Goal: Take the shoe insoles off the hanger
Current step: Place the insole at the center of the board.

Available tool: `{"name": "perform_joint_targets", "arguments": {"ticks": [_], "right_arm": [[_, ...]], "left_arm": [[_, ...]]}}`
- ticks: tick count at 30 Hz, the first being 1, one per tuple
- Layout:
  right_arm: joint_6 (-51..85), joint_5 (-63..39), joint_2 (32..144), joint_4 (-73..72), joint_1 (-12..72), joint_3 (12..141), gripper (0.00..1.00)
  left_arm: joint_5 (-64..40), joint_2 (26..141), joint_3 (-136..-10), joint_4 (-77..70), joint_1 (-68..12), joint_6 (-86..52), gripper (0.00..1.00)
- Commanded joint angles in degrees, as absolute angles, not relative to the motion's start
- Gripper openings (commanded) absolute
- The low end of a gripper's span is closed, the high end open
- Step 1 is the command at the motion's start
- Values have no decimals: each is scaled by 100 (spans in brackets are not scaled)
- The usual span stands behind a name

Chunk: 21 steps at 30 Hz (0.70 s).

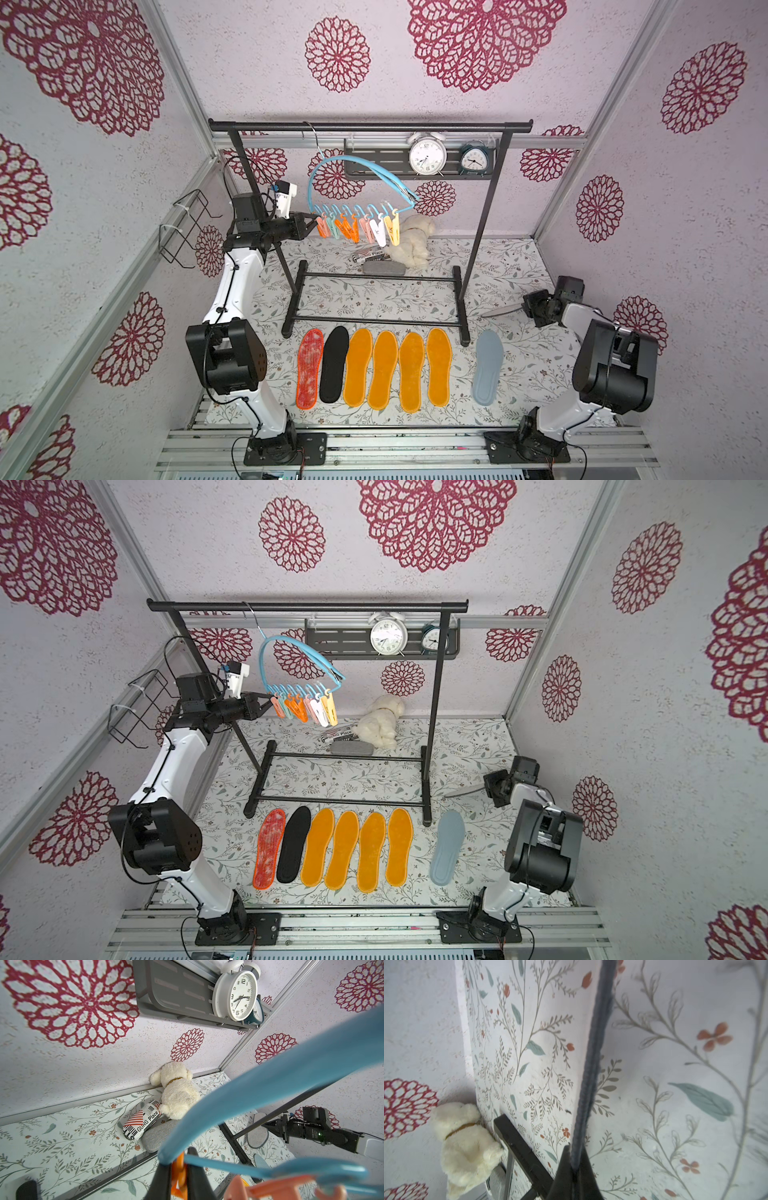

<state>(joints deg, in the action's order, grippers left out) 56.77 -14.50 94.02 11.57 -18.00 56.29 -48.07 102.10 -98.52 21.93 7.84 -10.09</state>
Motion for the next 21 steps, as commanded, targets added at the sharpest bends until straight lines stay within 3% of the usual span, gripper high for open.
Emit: {"name": "perform_joint_targets", "arguments": {"ticks": [1,8,12,18,20,21], "right_arm": [[5761,-764,9617,3200,-1604,6505,17],[5828,-125,11165,4629,-1026,8233,20],[5678,-36,11859,5059,-701,9436,53],[5499,-38,11558,4617,-672,9784,66],[5188,-99,11310,4236,-675,9598,69],[5045,-10,11166,4149,-657,9506,70]], "left_arm": [[-4655,10247,-9908,2614,828,-906,8],[-4684,10324,-9957,2604,827,-903,8],[-4708,10349,-9963,2524,800,-989,8],[-4663,10309,-9916,2436,797,-1020,10],[-4650,10301,-9865,2419,791,-998,18],[-4618,10285,-9822,2408,786,-973,28]]}}
